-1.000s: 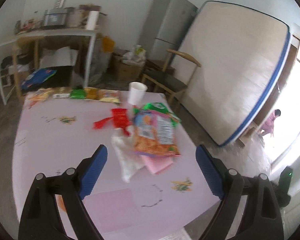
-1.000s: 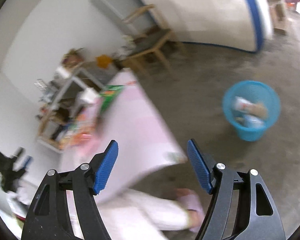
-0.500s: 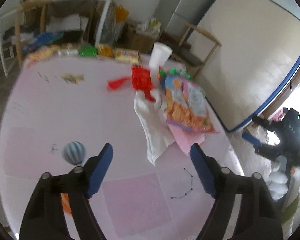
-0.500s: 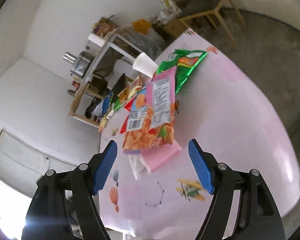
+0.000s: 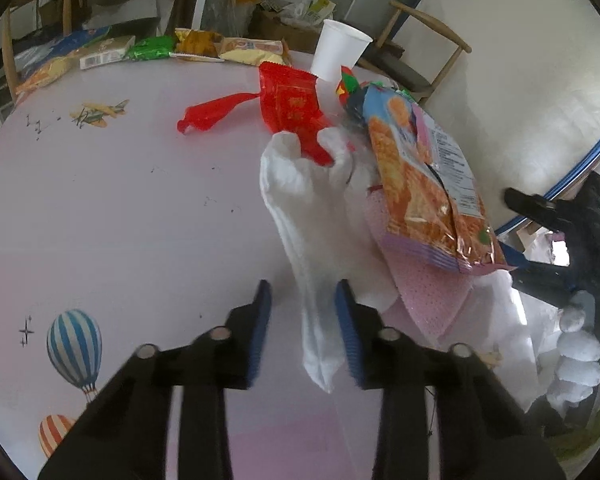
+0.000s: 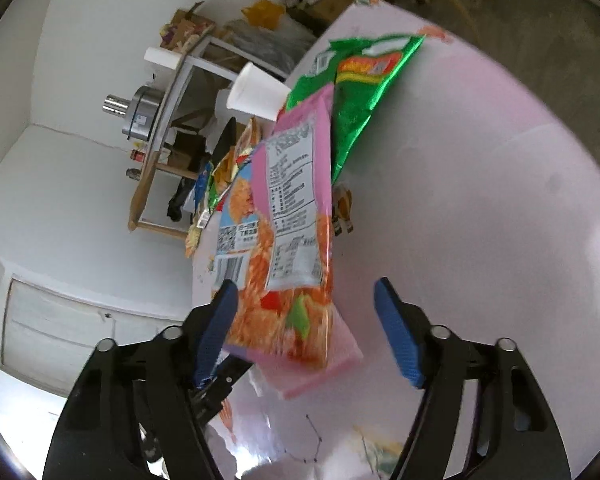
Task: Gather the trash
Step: 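Grasp the white glove with left gripper while right gripper grasps the orange chip bag, then release the chip bag and grasp the pink mesh sponge with right gripper while left gripper opens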
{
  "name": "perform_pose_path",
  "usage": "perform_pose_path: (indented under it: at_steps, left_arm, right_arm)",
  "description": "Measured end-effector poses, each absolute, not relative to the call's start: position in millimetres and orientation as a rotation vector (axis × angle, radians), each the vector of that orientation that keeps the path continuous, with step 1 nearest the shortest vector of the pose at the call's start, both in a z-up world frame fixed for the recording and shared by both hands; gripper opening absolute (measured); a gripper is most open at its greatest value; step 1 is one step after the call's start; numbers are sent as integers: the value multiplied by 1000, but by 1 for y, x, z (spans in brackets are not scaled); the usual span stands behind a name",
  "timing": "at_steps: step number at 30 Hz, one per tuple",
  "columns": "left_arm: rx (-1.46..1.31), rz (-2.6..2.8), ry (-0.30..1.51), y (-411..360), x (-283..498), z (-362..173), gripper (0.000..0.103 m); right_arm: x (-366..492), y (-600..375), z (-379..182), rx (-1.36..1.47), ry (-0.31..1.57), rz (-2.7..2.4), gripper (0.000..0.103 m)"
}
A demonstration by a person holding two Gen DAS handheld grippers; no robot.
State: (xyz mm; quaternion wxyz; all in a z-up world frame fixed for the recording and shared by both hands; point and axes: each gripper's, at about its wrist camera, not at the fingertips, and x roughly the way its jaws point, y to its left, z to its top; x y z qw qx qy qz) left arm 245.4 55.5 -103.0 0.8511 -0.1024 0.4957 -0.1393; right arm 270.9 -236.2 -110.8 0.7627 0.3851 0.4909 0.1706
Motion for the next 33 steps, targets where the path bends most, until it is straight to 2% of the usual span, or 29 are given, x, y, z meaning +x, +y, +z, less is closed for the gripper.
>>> perform_pose_path:
  at_steps: [1,2,3,5,8,17,20,21,22,23,25,27,30,33]
  left_arm:
    - [-217,-292,1046,55,246,-104,16]
    - [-214,-290,1047,54,246,-105,13]
    - [-205,-287,1044,54,244,-105,10]
    - [-199,-291,1038,55,242,-105,5]
    - [-193,-290,1027,60,236,-103,4]
    - [-205,-213,1029,117,192,-93,3]
    - [-218,-172,1036,139,176,-93,3]
    - [-217,-154,1040,144,172,-93,3]
    - [-222,-137,1045,152,166,-94,3]
    - [-230,-127,1049,158,163,-94,3]
    - [-243,-115,1055,169,155,-95,3]
    - [-252,-103,1056,178,144,-96,3]
    - [-247,-94,1057,186,135,-95,5]
    - [-235,-74,1059,190,130,-95,21]
  right_arm:
    - [272,-235,-113,845,1073,380,44]
    - [274,-233,-115,863,1079,390,28]
    - [272,-232,-115,874,1084,392,18]
    - [268,-232,-111,878,1068,403,13]
    - [258,-232,-101,874,1037,399,9]
    - [230,-249,-89,818,1031,375,9]
    - [226,-244,-96,768,1102,378,17]
    - [224,-241,-100,739,1141,364,29]
    - [222,-239,-102,725,1161,350,36]
    - [219,-237,-102,712,1175,334,50]
    - [213,-234,-97,685,1169,318,55]
    - [204,-233,-87,650,1145,292,68]
    - [188,-232,-66,542,1091,186,71]
    - [170,-232,-45,452,1030,86,72]
